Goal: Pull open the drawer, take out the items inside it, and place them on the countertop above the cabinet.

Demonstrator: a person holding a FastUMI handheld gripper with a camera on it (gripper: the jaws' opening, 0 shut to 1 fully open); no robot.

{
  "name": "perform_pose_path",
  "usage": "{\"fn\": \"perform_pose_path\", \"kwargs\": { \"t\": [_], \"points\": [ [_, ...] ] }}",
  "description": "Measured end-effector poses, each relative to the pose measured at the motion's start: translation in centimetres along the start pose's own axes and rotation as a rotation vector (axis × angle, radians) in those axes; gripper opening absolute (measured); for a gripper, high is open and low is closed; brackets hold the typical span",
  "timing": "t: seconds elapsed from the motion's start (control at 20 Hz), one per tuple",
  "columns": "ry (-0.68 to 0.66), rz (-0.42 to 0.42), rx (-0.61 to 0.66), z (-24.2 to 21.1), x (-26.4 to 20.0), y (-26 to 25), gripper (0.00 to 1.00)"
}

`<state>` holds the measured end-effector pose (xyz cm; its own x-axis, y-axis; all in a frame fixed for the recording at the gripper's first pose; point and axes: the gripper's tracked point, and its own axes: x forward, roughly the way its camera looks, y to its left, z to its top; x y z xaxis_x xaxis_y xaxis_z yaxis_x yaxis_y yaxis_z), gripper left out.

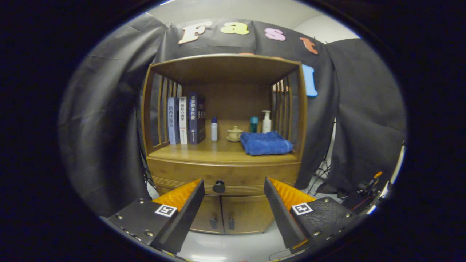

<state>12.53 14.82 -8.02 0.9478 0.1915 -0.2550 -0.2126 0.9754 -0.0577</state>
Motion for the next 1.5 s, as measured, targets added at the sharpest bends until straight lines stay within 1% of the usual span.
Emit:
{"fn": "perform_pose_path", "kwargs": {
  "t": [0.1, 0.25, 0.45, 0.5, 0.6, 0.7, 0.8, 0.95, 1.05, 1.1, 1.15, 1.25, 1.35, 1.5],
  "points": [
    [0.019, 0.012, 0.034, -1.4, 3.6, 0.9, 0.99],
    [0.075, 0.028, 0.067, -4.4, 8.4, 1.8, 0.84],
    [0.143, 0.042, 0.073, -7.8, 13.6, 2.6, 0.84],
    [0.167, 0.035, 0.069, -8.7, 14.6, 2.5, 0.83],
    [0.195, 0.037, 0.062, -9.9, 15.6, 2.6, 0.76],
    [0.193, 0.049, 0.058, -10.2, 16.4, 2.9, 0.71],
    [0.190, 0.088, 0.060, -10.2, 16.5, 4.0, 0.65],
    [0.216, 0.091, 0.029, -10.6, 16.8, 3.8, 0.44],
    [0.259, 0.090, 0.020, -11.5, 16.5, 3.8, 0.44],
    [0.233, 0.082, 0.028, -11.2, 17.1, 3.8, 0.44],
    [0.235, 0.079, 0.036, -11.4, 16.8, 4.0, 0.38],
    [0.232, 0.062, 0.053, -11.3, 16.7, 3.9, 0.31],
    [0.244, 0.051, 0.032, -11.4, 16.2, 3.8, 0.31],
    [0.241, 0.053, 0.047, -11.5, 14.9, 3.7, 0.31]
  ]
}}
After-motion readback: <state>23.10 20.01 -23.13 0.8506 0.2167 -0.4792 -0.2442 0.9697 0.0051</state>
